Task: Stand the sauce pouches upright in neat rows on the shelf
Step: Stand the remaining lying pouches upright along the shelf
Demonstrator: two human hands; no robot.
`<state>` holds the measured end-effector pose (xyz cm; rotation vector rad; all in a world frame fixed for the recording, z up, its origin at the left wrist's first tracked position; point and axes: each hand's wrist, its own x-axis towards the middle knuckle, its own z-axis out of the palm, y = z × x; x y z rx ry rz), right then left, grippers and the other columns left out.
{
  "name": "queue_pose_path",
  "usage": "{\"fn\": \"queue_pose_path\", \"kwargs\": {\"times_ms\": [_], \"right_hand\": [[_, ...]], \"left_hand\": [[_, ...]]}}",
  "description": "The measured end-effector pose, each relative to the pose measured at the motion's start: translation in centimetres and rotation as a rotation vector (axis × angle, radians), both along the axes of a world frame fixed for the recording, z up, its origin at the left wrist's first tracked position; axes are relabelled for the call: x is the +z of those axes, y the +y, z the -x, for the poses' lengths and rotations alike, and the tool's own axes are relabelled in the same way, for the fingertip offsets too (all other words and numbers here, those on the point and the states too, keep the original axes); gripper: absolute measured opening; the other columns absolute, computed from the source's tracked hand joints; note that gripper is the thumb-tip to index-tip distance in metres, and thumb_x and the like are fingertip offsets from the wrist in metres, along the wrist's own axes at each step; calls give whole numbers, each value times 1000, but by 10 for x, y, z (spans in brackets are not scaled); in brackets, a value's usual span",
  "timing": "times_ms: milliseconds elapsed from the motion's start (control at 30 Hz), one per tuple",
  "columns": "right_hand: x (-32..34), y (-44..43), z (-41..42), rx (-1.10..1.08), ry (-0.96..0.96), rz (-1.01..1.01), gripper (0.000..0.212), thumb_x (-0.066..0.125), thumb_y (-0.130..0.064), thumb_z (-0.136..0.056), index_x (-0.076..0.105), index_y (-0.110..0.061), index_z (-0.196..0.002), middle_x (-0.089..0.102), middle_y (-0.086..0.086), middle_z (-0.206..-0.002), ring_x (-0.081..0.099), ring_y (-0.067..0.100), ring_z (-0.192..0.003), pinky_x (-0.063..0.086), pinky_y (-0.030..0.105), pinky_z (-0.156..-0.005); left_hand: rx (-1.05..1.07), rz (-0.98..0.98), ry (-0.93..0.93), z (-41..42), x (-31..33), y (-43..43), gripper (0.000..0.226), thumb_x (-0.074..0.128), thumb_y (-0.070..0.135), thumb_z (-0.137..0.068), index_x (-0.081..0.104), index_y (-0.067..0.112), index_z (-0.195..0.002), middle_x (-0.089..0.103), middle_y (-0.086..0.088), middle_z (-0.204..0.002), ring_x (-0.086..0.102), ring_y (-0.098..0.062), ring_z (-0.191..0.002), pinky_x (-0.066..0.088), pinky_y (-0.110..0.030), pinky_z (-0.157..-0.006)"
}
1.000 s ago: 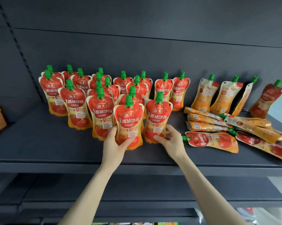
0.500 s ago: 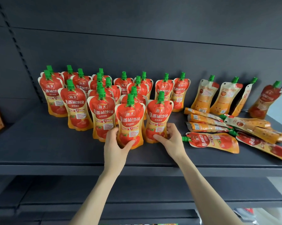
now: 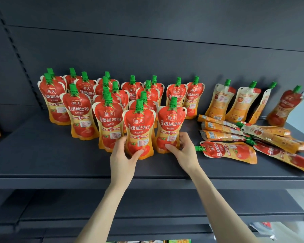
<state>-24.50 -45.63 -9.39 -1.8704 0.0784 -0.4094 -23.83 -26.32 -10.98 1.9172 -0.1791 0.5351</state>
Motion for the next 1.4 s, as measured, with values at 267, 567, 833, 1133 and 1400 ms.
{"fn": "queue_pose_path", "kwargs": {"times_ms": [267,567,833,1133,1400], "right_hand": [[3,2,2,-19,8,3,38,71,-16,-81,48,-13,-112,60,-6,-106,57,0,-92,47,3,-70],[6,1,9,-67,7,-6,45,73,-20,-80,50,-12,-118,61,-6,-107,58,2,-93,46,3,-70],[13,-27,33,-216,-55,122,14,60,-16,-90,61,-14,-104,63,-9,-93,60,1,-88,45,9,-71],[44,-122,36,-370,-28,258,7,58,-17,-91,65,-18,-93,65,-11,-86,60,0,-81,43,5,-67],[60,-235,-5,-339,-18,291,11,56,-13,-92,66,-13,-95,66,-4,-87,60,10,-83,46,20,-71]], "left_hand": [[-21,0,-1,-1,-2,2,60,76,30,-73,48,14,-124,57,-3,-125,56,-19,-114,52,-40,-92],[28,32,-68,7,-2,1,64,75,29,-75,44,10,-128,49,-6,-125,51,-17,-116,44,-20,-88],[-121,14,-258,32,8,-20,26,57,30,-84,59,9,-100,62,0,-96,58,-11,-89,48,-15,-80],[-468,-80,-127,11,45,-138,13,63,16,-85,60,16,-98,63,6,-89,59,-5,-82,50,-19,-70],[-407,-78,-21,-60,53,-266,16,61,23,-88,57,18,-103,62,2,-104,58,-7,-92,52,-26,-79]]}}
